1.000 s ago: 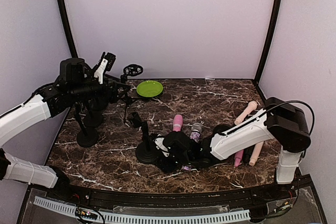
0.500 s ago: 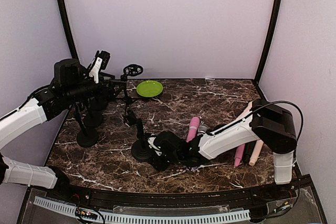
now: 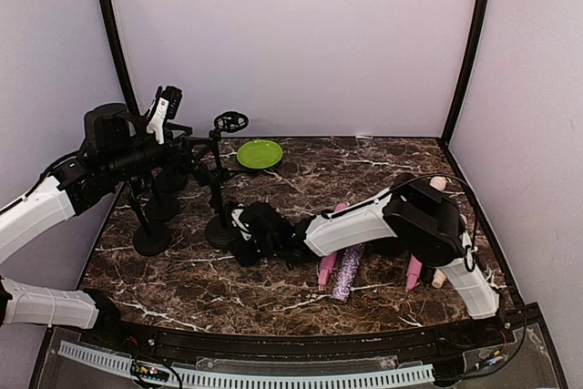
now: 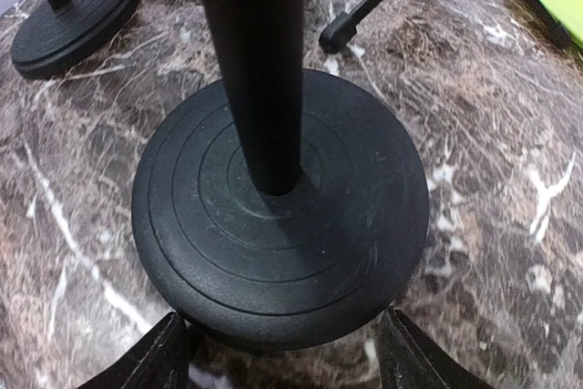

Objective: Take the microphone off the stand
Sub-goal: Move the microphone stand to the center of the board, then pick up the microphone stand with the microphone from the center of the board, then pass from the right arm to the left

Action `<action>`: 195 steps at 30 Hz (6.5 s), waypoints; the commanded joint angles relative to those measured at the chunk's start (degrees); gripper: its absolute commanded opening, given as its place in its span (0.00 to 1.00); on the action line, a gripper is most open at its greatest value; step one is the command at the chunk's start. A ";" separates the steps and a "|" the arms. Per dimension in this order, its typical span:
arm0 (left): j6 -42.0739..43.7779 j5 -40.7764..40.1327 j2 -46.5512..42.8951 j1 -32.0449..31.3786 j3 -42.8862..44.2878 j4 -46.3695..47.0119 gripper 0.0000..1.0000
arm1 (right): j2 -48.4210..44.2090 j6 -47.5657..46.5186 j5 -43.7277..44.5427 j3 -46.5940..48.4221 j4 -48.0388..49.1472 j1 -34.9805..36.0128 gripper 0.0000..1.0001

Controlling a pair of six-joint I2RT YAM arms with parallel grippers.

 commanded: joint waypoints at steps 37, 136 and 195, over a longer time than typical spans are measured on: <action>-1.91 -4.44 -0.31 0.36 -3.32 4.08 0.74 | -61.26 18.86 9.69 -38.82 -16.14 -26.21 0.96; -11.50 17.85 22.46 -24.84 0.89 35.37 0.68 | -66.03 23.61 -47.69 -38.96 41.20 -24.91 0.01; -10.20 0.70 20.68 -30.40 -4.73 36.38 0.00 | -70.24 10.27 -31.87 -41.49 23.14 -16.58 0.98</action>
